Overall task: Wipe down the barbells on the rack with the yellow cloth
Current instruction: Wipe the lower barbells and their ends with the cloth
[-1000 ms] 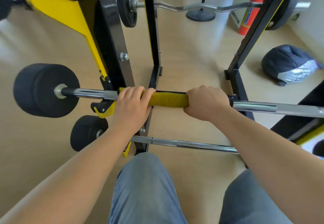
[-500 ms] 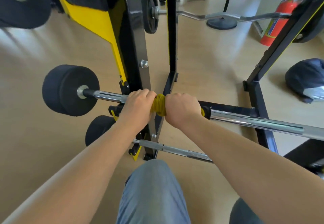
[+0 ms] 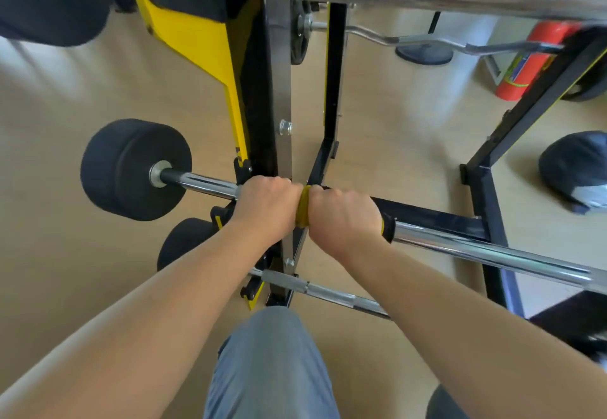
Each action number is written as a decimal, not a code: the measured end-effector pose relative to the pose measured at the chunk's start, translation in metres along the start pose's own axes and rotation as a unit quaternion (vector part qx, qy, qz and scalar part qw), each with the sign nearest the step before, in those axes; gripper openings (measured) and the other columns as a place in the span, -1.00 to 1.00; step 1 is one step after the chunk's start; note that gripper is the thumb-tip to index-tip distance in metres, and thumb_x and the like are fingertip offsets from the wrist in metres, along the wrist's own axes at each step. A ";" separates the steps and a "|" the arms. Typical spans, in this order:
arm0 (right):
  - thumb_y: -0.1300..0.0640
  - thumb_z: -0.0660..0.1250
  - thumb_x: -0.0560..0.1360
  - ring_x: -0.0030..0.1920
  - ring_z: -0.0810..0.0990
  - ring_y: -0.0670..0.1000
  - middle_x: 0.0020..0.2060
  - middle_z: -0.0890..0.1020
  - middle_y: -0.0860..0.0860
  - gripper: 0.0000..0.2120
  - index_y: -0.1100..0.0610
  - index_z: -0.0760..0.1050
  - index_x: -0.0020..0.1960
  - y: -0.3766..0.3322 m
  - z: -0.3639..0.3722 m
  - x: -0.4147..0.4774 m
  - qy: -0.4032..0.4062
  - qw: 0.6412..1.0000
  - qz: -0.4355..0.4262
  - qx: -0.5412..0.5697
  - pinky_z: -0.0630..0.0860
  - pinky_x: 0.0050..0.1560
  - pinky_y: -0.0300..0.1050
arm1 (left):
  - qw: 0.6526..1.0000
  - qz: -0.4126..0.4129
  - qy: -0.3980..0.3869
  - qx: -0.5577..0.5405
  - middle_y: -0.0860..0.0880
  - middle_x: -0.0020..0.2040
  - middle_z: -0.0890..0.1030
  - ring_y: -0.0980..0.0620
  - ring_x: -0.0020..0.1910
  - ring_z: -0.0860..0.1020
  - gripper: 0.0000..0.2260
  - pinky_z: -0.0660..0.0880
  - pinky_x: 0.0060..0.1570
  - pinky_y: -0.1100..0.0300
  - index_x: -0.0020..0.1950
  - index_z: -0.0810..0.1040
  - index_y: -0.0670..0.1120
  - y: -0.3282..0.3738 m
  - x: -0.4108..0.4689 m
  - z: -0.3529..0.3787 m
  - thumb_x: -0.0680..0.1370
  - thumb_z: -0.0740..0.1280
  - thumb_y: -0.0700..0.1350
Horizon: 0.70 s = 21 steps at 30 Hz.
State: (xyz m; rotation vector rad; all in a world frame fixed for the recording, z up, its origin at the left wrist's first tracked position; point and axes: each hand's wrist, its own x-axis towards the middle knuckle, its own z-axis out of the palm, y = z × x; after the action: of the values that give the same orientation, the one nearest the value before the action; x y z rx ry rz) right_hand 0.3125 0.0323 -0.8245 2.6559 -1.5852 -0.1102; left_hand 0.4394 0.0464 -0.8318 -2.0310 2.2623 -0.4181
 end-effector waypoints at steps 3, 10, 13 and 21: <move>0.18 0.29 0.54 -0.27 0.50 0.06 -0.27 0.47 -0.02 -0.87 0.12 0.48 0.09 -0.005 -0.003 0.001 -0.012 1.000 0.010 0.019 0.46 -0.27 -0.04 | 1.000 -0.015 0.007 -0.019 0.02 -0.21 0.60 -0.03 -0.20 0.61 -0.96 0.45 -0.17 0.09 -0.08 0.53 0.02 0.004 -0.003 -0.001 0.57 0.34 -0.07; 0.02 0.51 0.41 -0.12 0.57 0.06 -0.09 0.57 0.06 -0.74 0.04 0.49 -0.01 0.013 -0.036 0.043 -0.391 0.899 -0.010 0.196 0.53 -0.07 -0.04 | 0.998 -0.003 0.035 -0.050 0.02 -0.15 0.60 -0.01 -0.12 0.61 -0.95 0.41 -0.08 0.12 -0.02 0.52 -0.02 0.000 -0.004 0.009 0.59 0.32 -0.06; 0.13 0.33 0.50 -0.25 0.58 0.02 -0.27 0.54 0.00 -0.96 0.09 0.51 -0.11 0.002 -0.013 0.027 -0.198 0.975 0.004 0.102 0.56 -0.15 -0.04 | 0.997 0.010 0.049 -0.062 0.02 -0.21 0.63 -0.02 -0.19 0.63 -0.89 0.48 -0.09 0.09 -0.07 0.56 0.00 -0.004 0.000 0.010 0.59 0.29 -0.02; 0.15 0.33 0.53 -0.22 0.56 0.04 -0.28 0.51 -0.02 -0.94 0.09 0.48 -0.01 -0.005 -0.012 0.014 -0.096 0.993 0.024 0.062 0.55 -0.15 -0.04 | 0.996 0.005 0.058 -0.067 0.02 -0.21 0.63 -0.01 -0.19 0.62 -0.93 0.47 -0.11 0.11 -0.06 0.55 -0.01 -0.004 -0.001 0.014 0.58 0.31 -0.04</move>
State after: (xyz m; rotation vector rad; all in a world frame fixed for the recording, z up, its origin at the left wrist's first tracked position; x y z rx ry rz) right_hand 0.3245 0.0228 -0.8139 2.7711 -1.7667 -0.2825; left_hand 0.4468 0.0450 -0.8440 -2.1091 2.4283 -0.4048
